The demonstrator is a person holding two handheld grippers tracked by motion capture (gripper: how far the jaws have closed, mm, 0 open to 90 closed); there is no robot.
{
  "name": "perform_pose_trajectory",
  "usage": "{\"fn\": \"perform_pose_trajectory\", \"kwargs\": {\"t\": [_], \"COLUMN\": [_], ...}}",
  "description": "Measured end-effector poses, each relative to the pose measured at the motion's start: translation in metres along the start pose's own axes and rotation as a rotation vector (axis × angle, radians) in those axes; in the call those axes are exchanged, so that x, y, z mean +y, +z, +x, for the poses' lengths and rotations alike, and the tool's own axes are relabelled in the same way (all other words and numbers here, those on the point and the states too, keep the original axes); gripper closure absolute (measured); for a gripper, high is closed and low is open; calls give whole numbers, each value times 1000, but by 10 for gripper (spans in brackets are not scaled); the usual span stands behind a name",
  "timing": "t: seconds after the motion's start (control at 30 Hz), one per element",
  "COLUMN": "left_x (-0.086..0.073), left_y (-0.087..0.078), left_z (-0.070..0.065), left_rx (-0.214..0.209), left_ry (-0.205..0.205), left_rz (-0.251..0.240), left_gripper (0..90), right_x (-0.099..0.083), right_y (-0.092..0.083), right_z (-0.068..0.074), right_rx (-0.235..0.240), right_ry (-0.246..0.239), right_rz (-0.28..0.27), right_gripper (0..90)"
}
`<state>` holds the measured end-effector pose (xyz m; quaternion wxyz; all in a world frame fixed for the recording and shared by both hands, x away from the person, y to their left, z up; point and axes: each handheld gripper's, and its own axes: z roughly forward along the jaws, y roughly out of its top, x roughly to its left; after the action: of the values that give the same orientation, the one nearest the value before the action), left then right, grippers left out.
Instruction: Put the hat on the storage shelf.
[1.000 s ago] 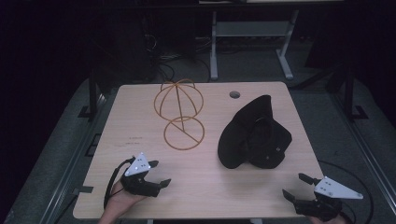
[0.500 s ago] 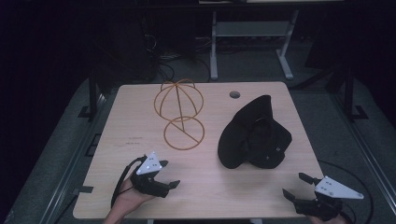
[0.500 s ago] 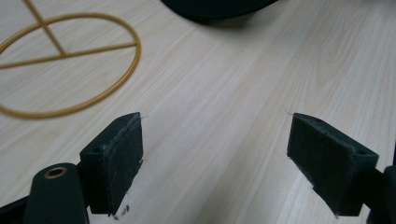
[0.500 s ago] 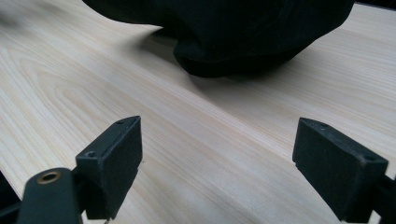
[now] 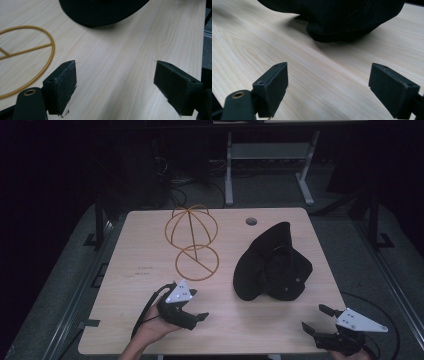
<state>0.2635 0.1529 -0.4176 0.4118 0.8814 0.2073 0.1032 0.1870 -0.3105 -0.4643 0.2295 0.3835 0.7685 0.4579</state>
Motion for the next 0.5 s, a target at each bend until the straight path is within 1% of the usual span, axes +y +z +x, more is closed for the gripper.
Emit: {"fn": "perform_pose_trajectory", "kwargs": {"t": [0.07,0.1,0.13,0.17,0.23,0.27,0.33,0.4,0.43,0.47,0.5], "left_x": [4,6,6,11,13,18,22,27,27,32,34], "left_y": [3,5,5,8,10,15,19,25,25,30,32], "left_z": [-2,-3,-3,-5,-6,-8,-11,-15,-15,-17,-19], "left_rx": [-10,-13,-13,-23,-26,-35,-43,-50,-50,-56,-60], "left_ry": [-1,9,9,25,29,35,37,55,55,71,73], "left_rz": [-2,5,5,10,9,7,5,8,8,13,10], "left_gripper": [178,178,178,178,179,179,179,180,181,181,182], "right_x": [0,0,0,0,1,1,1,0,0,0,0], "right_y": [0,0,0,1,1,1,0,0,0,0,0], "right_z": [0,0,0,0,0,0,0,-1,-1,0,0], "right_rx": [-2,-2,-2,1,4,4,2,4,4,4,4], "right_ry": [5,8,8,8,-1,-5,0,11,11,6,3], "right_rz": [0,-2,-2,-1,2,-1,-9,-11,-11,-3,-2], "right_gripper": [156,156,156,155,156,156,156,156,156,155,156]}}
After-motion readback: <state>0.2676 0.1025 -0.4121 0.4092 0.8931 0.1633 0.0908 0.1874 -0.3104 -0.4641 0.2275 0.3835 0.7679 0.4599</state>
